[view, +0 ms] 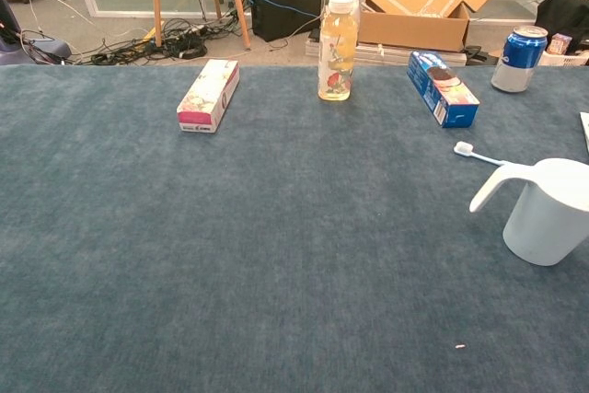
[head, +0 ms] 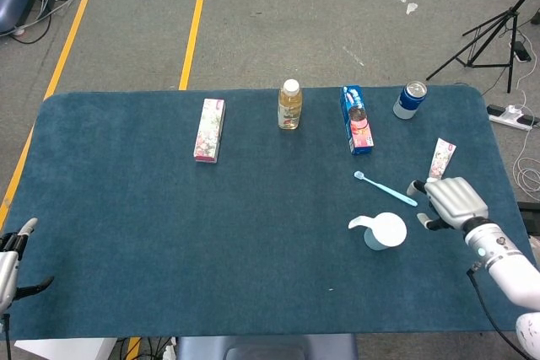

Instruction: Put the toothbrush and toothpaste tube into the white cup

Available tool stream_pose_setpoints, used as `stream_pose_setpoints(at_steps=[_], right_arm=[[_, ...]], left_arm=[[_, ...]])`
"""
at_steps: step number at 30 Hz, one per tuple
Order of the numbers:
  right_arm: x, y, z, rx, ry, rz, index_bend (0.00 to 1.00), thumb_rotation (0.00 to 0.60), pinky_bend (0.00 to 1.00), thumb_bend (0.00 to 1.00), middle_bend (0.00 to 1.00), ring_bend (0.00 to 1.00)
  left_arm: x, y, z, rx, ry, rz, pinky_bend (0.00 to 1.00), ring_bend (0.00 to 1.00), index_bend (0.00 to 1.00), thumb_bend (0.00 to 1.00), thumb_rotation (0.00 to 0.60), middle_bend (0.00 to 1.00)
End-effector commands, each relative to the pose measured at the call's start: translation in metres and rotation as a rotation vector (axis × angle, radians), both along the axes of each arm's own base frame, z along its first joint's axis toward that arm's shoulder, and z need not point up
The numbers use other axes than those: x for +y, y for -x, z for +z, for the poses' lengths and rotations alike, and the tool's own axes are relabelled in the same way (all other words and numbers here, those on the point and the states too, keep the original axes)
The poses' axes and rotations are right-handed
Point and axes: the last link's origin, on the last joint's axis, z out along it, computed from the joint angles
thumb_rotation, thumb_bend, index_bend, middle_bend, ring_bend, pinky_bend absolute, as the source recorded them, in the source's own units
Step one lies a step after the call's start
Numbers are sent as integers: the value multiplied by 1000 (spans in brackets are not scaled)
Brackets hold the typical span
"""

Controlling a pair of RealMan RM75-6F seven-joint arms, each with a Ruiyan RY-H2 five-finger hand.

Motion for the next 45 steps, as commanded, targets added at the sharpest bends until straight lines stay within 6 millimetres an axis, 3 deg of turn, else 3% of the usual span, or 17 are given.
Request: stream_pose_setpoints(at_steps=[1,6,11,22,45], right_arm=[[-12,17,0,-20,-39,-132,271,600,1000,446,1000,1000],[-22,36,-9,-40,-109,-265,224,600,1000,579,1000,1000],[-30,53,-21,-61,-171,-374,188,600,1000,644,1000,1000],[-41,74,-41,-85,-255,-510,138,600,1000,669,1000,1000],[-56,82,-62,-99,-254,-510,138,600,1000,675,1000,1000]], left_arm=[[0,0,0,0,0,0,277,204,64,0,600,224],[0,0,0,-3,-2,-1,277,204,64,0,600,224],[0,0,1,-4,-2,-1,277,204,64,0,600,224],[0,0,1,-8,-5,-1,277,204,64,0,600,224],[0,-1,2,-13,-6,-3,278,204,64,0,600,226]])
